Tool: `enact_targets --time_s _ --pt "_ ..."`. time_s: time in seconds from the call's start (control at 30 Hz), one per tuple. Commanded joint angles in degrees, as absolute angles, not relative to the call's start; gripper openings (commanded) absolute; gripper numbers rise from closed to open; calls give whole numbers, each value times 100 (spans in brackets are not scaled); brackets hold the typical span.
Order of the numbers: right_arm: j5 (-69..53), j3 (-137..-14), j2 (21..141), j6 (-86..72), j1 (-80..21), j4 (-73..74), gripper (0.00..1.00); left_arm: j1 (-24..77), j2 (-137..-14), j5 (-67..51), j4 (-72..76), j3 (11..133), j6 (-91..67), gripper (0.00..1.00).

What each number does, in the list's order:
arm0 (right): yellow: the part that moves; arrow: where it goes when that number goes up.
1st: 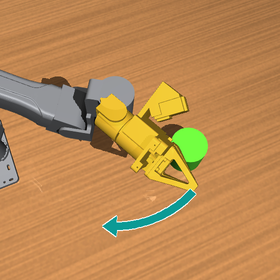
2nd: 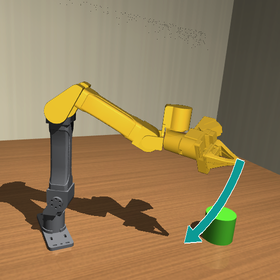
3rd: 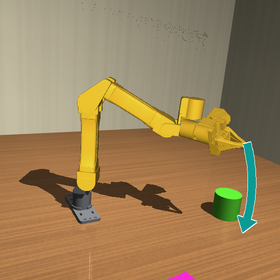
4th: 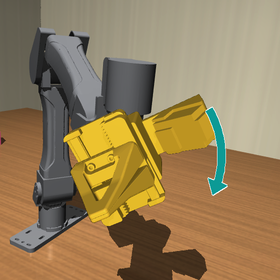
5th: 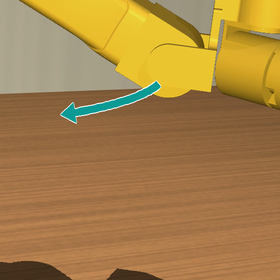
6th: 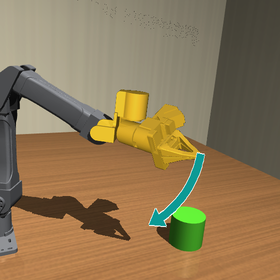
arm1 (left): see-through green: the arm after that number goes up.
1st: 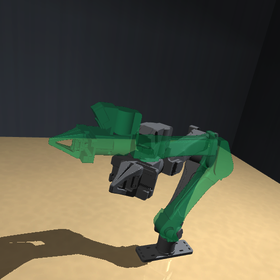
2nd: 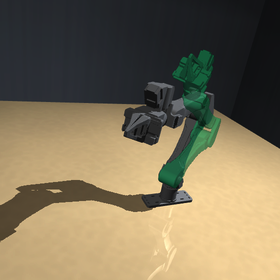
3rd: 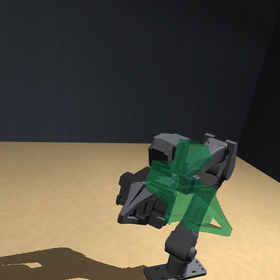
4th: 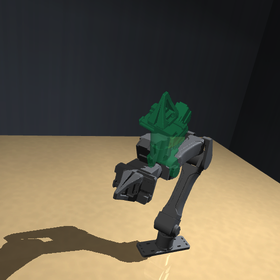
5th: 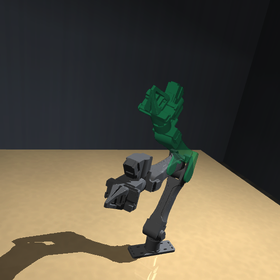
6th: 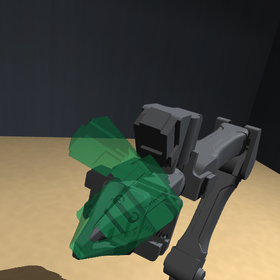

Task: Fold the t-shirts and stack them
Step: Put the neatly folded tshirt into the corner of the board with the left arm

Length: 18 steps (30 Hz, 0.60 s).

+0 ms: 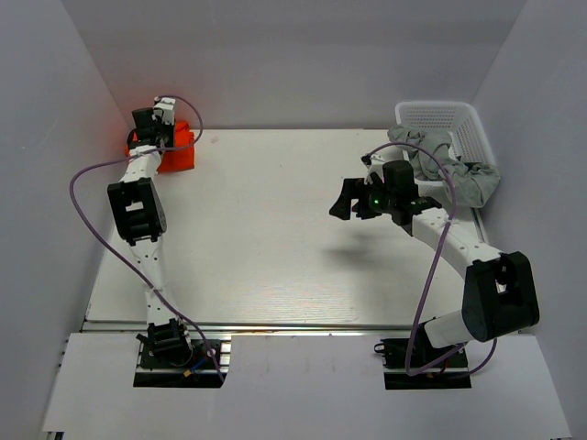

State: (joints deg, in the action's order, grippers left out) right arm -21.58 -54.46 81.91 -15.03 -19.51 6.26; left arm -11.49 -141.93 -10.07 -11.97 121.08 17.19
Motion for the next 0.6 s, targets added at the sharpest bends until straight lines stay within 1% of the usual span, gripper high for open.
enact_targets --time_s 0.0,0.1,0.2,0.27,0.33,0.4,0.43,0.47,0.5,0.53,0.57 --pt "-2206 -5388 8077 -1564 -1942 466 90 -1204 -14212 -1458 -1379 12551 1564 31" --pt "-2162 -5388 8068 -1573 -1942 466 90 -1204 -14343 -1529 -1581 12629 1345 31" --pt "-2145 -5396 8086 -1538 -1934 466 90 -1204 -14344 -1477 -1723 12744 906 25" --pt "-2171 -5431 8165 -1521 -1934 466 90 -1204 -14283 -1477 -1381 12367 345 23" --pt "-2206 -5484 8252 -1503 -1934 466 90 -1335 -14230 -1843 -1048 12026 -164 21" --pt "-2302 -5502 8305 -1521 -1942 457 90 -1475 -14299 -2300 -503 11901 -1008 16" --pt "-2329 -5511 8323 -1529 -1925 474 90 -1477 -14456 -2677 -231 11900 -1533 11" --pt "-2329 -5511 8315 -1529 -1925 475 90 -1546 -14458 -2846 -81 11900 -1538 9" --pt "-2312 -5502 8306 -1529 -1925 466 90 -1547 -14641 -3065 86 11900 -1999 4" --pt "-2312 -5502 8314 -1521 -1934 483 90 -1599 -14721 -3407 279 11900 -2187 2" --pt "-2303 -5511 8297 -1521 -1925 466 90 -1600 -14783 -3480 464 11848 -2415 0"
